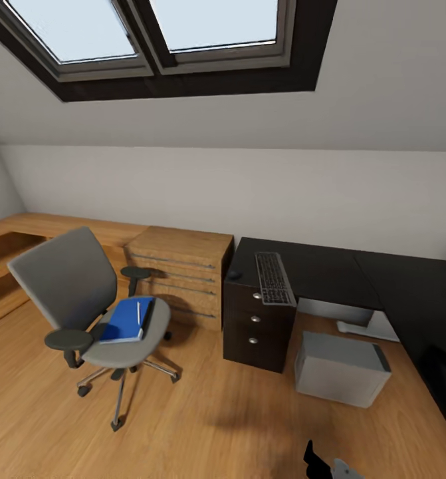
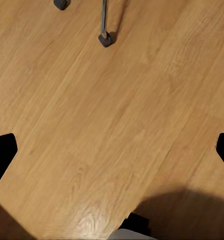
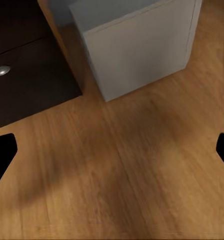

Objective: In the bedroom, organize the workspace by keeping the computer under the desk, ensuring the monitor is on the desk, placing the keyboard on the desk next to the monitor, placing the mouse on the desk next to the keyboard, moving the folder from the swivel chair onto the desk next to the mouse, stacking the notebook on top of the folder with the pen on top of the notebook, and positioning the swivel chair next to the desk.

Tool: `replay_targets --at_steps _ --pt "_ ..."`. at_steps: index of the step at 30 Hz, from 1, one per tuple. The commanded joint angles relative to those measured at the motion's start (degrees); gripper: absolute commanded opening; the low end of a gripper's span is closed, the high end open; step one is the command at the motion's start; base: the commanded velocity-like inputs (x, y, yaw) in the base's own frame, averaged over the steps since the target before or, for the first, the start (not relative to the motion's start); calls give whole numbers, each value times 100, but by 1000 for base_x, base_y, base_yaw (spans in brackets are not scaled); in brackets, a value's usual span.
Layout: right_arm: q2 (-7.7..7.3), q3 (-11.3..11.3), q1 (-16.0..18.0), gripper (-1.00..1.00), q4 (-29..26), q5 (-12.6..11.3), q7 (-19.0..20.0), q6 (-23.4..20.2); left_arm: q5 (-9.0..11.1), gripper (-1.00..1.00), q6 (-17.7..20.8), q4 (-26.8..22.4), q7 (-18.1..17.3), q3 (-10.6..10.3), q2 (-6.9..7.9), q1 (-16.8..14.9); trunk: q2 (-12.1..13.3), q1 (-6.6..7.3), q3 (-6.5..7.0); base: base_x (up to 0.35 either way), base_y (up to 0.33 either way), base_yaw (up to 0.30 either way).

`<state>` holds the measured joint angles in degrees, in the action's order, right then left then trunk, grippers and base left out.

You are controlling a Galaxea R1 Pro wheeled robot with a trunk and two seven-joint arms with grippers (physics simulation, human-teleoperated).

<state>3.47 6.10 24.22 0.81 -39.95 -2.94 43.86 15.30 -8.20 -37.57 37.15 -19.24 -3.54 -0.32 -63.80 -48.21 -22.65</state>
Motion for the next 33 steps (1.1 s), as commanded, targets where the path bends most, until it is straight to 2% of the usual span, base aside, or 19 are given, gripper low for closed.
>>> replay_targets --at_steps 1,8,13,15,16,17,18,23,24,33 --pt "-3 49 5 100 10 -14 -31 15 60 100 -53 16 30 -29 6 -3 -4 2 -6 -199 -224 8" --pt "-31 52 4 100 15 -1 -24 19 61 100 -167 289 29 -38 11 -3 -4 2 -6 -226 -230 3" --pt "-38 61 -2 100 9 220 -22 38 61 100 -189 384 29 -44 12 -3 -4 2 -6 -273 -188 0" --pt "-39 63 -6 100 10 406 -22 40 61 100 -193 390 29 -43 12 -3 -4 2 -6 -293 -137 0" --pt "-39 61 -14 100 12 647 -22 41 61 100 -198 393 29 -44 12 -3 -4 2 -6 -310 -80 0" --pt "-39 60 -21 100 13 784 -22 42 61 100 -202 396 29 -44 12 -3 -4 2 -6 -315 -64 0" --pt "-39 59 -77 100 15 1493 -26 43 61 100 -244 403 29 -44 12 -3 -4 2 -6 -329 -21 0" --pt "-45 58 -142 100 15 2029 -29 34 61 100 -293 405 29 -43 12 -3 -4 2 -6 -332 -11 0" --pt "-47 58 -174 100 16 2326 -32 20 61 100 -313 407 29 -43 10 -3 -4 2 -6 -335 -2 0" --pt "-62 58 -188 100 16 2481 -39 10 61 100 -321 407 29 -40 4 -3 -4 2 -6 -336 -1 0"
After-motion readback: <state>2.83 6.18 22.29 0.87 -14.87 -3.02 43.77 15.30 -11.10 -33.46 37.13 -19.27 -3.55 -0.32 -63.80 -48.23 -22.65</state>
